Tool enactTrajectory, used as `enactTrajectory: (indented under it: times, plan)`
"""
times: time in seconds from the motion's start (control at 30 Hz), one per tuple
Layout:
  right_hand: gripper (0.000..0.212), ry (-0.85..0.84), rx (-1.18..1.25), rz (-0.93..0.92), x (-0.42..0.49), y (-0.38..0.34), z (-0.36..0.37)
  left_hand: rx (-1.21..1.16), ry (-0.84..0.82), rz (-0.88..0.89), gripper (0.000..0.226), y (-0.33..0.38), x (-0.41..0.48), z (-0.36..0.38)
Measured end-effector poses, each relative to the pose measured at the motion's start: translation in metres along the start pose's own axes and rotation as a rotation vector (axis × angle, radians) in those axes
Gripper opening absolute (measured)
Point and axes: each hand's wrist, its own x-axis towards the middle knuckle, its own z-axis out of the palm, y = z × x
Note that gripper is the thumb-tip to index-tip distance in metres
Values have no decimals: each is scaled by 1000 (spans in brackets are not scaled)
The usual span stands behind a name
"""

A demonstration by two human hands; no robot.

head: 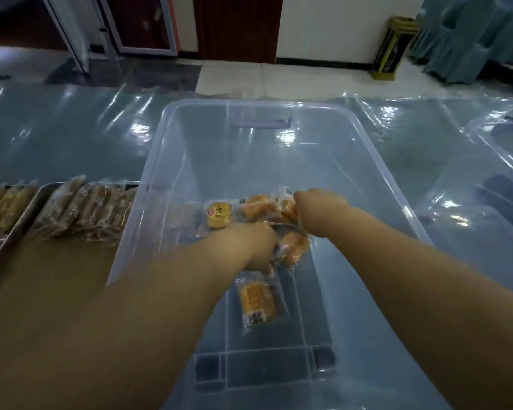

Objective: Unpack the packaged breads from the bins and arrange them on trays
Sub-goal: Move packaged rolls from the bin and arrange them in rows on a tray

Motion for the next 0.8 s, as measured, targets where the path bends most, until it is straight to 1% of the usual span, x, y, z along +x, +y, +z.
enactTrajectory:
  times: [0.1, 0.2, 0.27, 0.37, 0.43, 0.5, 0.53, 0.63, 0.7, 0.8]
  plan:
    - [44, -12, 44, 20, 18, 4, 12, 122, -65, 16, 46, 6, 8, 22]
    - [53, -19, 7, 12, 33, 8, 21, 191, -150, 50, 58, 9, 11, 37]
    - [62, -19, -25, 0, 42, 9, 24, 234, -151, 71, 57, 8, 11, 44]
    - [82, -37, -67, -57, 51, 9, 27, 225, -145, 68, 58, 6, 13, 52]
    - [87, -53, -110, -94, 56, 9, 31, 177, -137, 65, 69, 3, 14, 54]
    - [81, -73, -138, -101, 62, 8, 33, 154, -143, 58, 78, 1, 14, 53]
    - [78, -86, -148, -99, 64, 8, 32, 158, -152, 55, 78, 1, 14, 53]
    - [62, -98, -177, -87, 66, 8, 28, 206, -172, 58, 70, 3, 14, 52]
    - [50, -68, -168, -86, 66, 8, 26, 244, -170, 64, 70, 3, 14, 52]
    - [37, -29, -118, -72, 62, 7, 22, 266, -167, 52, 62, 2, 11, 49]
